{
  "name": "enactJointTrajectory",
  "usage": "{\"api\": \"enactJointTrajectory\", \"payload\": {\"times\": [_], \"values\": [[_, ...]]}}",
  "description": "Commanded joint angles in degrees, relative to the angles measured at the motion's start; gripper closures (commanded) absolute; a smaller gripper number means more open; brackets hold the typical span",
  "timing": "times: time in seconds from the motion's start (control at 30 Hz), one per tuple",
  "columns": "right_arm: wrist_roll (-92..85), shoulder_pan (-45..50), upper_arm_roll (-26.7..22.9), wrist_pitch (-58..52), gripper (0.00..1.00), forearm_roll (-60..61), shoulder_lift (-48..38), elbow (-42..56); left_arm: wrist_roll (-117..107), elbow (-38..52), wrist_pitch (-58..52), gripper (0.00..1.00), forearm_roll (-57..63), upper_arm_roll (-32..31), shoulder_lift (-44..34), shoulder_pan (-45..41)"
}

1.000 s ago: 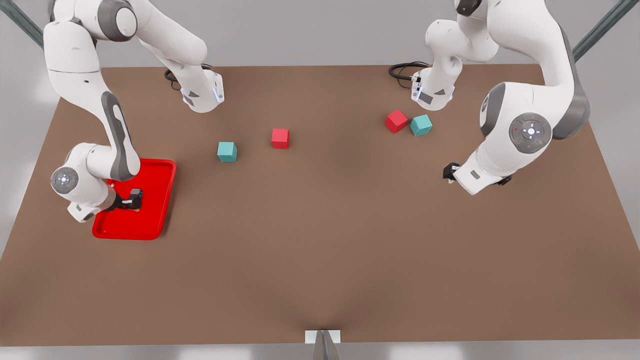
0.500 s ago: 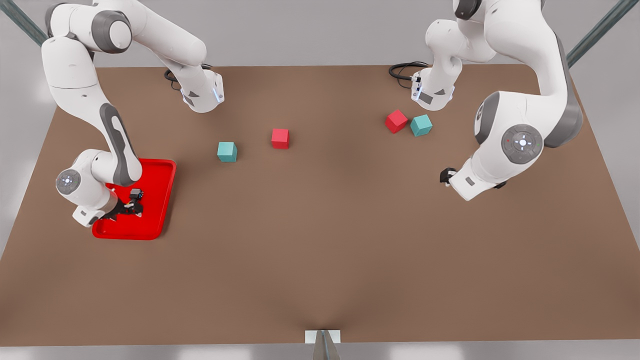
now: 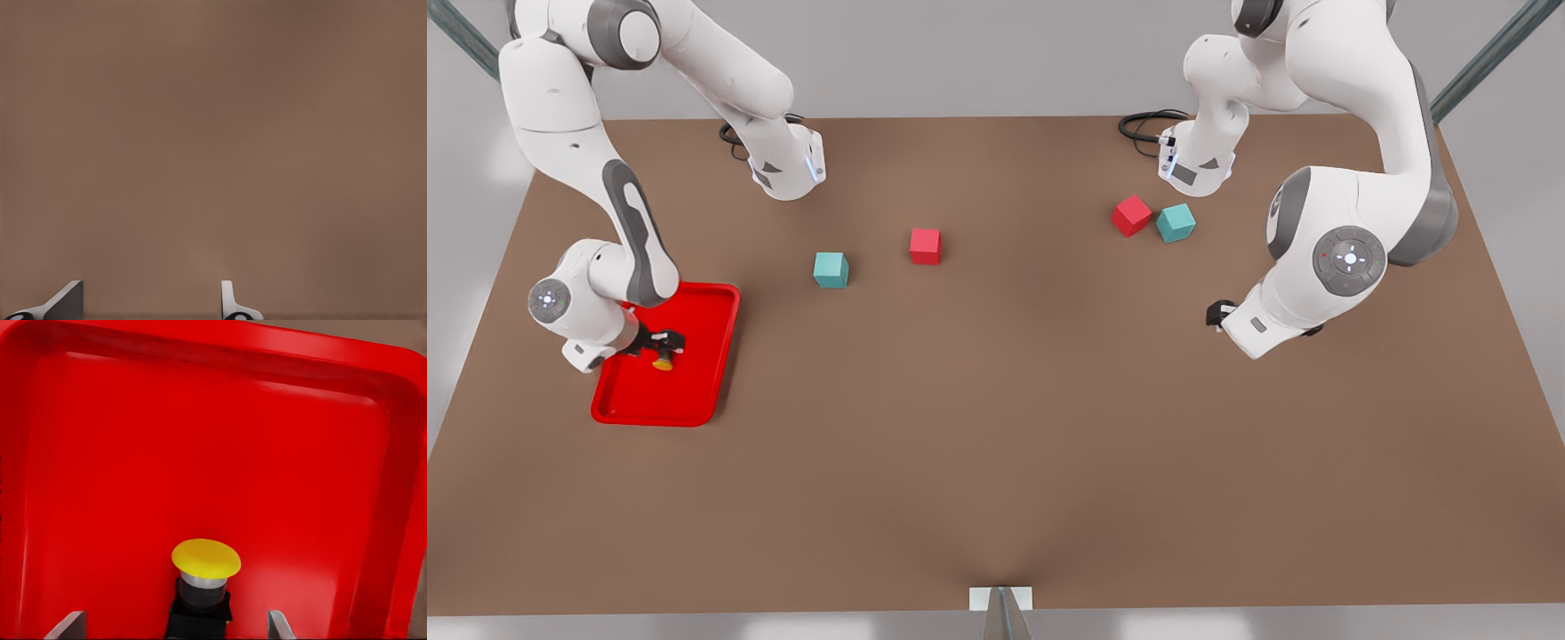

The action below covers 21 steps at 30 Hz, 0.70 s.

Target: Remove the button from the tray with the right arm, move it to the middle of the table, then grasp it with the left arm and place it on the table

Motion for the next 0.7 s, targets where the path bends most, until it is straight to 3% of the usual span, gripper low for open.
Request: {"api": "enactJointTrajectory", "payload": {"times": [0.0, 0.23, 0.67], "values": [[2.89, -0.89, 0.04, -3.52, 0.00, -0.35, -0.93, -0.64, -0.25, 0.03, -0.10, 0.00, 0.04, 0.02, -0.07, 0.03], [2.27, -0.80, 0.04, 10.28, 0.00, -1.23, 1.44, -4.34, -0.16, 0.03, -0.10, 0.00, 0.04, 0.02, -0.07, 0.04], [-0.19, -1.50, 0.04, 11.86, 0.00, -2.64, 4.43, -3.46, -0.16, -0.06, 0.17, 0.00, 0.04, 0.02, 0.46, 0.04]]}}
